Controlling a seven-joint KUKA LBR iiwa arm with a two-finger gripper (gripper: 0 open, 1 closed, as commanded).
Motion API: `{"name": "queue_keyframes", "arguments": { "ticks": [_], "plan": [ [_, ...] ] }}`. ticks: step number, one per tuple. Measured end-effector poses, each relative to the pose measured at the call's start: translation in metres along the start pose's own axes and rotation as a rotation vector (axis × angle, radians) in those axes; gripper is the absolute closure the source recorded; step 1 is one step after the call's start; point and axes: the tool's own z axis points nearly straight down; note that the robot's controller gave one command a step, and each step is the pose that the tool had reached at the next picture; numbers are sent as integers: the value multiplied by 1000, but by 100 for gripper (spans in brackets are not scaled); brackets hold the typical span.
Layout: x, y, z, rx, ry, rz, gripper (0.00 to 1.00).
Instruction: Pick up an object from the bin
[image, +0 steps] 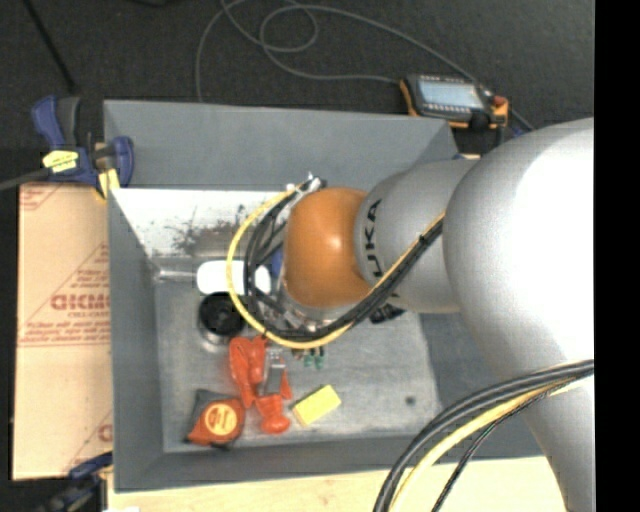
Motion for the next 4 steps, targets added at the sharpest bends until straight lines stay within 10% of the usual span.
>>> {"name": "queue_keyframes", "arguments": {
  "ticks": [2,3,4],
  "plan": [
    [40,-3,1,0,3,87,0],
    [1,3,0,-1,-1,96,100],
    [1,3,0,-1,-2,97,100]
  ]
}}
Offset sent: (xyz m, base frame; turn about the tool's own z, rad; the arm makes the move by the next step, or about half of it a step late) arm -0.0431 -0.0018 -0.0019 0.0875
